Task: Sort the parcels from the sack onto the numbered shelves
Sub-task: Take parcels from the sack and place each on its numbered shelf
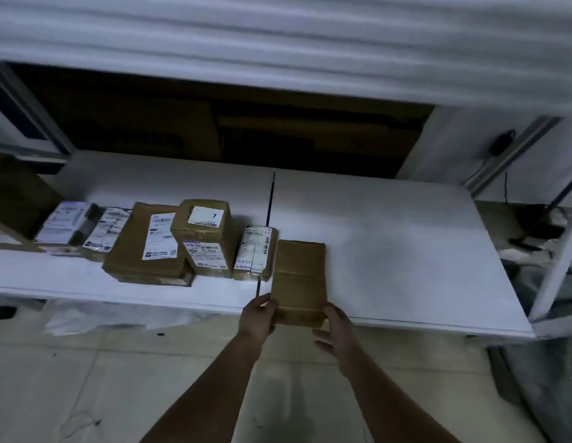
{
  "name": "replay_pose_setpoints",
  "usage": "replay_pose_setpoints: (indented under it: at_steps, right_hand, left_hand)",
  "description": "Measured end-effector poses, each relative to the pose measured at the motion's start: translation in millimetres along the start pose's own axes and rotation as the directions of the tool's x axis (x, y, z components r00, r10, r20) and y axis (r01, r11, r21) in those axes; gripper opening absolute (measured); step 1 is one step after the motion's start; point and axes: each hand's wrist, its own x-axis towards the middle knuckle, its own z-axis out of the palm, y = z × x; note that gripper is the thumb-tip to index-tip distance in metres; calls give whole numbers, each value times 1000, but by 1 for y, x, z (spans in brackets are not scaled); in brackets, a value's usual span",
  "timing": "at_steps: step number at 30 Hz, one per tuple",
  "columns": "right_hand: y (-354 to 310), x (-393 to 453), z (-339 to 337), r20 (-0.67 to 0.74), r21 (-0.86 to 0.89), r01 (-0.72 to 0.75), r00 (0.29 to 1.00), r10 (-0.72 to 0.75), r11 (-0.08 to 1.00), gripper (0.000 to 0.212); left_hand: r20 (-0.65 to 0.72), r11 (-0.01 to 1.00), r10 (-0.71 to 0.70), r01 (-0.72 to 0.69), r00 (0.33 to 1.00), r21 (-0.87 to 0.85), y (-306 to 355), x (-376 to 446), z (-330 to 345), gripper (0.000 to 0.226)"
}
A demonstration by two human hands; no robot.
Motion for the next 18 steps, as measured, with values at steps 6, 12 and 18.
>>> replay_pose_setpoints:
  at_steps: [6, 12, 18]
  right_hand:
    - [3, 35, 8, -17, 191, 18, 1000, -15, 981, 20]
    - [-7, 60, 19, 12, 194, 81, 996, -85, 978, 10]
    - [-17, 73, 29, -8, 169, 111, 994, -111, 979, 17]
  left_hand:
    - [-16, 996, 4, -6, 1000, -88, -7, 31, 7, 20]
    - [-12, 996, 41, -42, 999, -78, -1, 49, 14, 16]
    - [48, 998, 61, -61, 997, 4, 4, 53, 15, 19]
